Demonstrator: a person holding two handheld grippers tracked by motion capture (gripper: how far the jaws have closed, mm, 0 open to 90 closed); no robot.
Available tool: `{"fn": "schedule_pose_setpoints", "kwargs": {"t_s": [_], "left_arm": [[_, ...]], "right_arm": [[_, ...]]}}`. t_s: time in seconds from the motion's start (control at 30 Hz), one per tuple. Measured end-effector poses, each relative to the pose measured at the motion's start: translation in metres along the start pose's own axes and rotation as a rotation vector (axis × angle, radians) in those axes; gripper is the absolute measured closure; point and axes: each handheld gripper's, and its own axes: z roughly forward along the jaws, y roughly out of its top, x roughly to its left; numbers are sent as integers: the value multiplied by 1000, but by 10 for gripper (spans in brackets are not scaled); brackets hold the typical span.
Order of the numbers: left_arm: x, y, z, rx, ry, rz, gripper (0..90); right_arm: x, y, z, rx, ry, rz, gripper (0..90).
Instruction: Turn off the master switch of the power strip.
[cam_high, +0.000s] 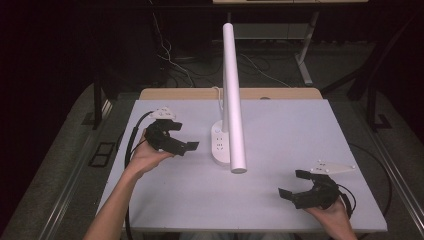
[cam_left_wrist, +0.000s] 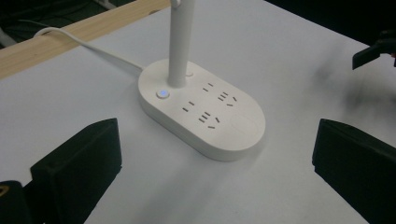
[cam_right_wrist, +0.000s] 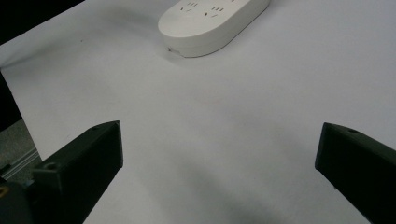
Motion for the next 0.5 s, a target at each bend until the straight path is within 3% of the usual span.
{"fn": "schedule_pose_setpoints", "kwargs": {"t_s": [0.5], "left_arm": [[14,12,14,9,15,-13,5]], "right_arm": [[0,0,0,-3,0,-7,2]]}}
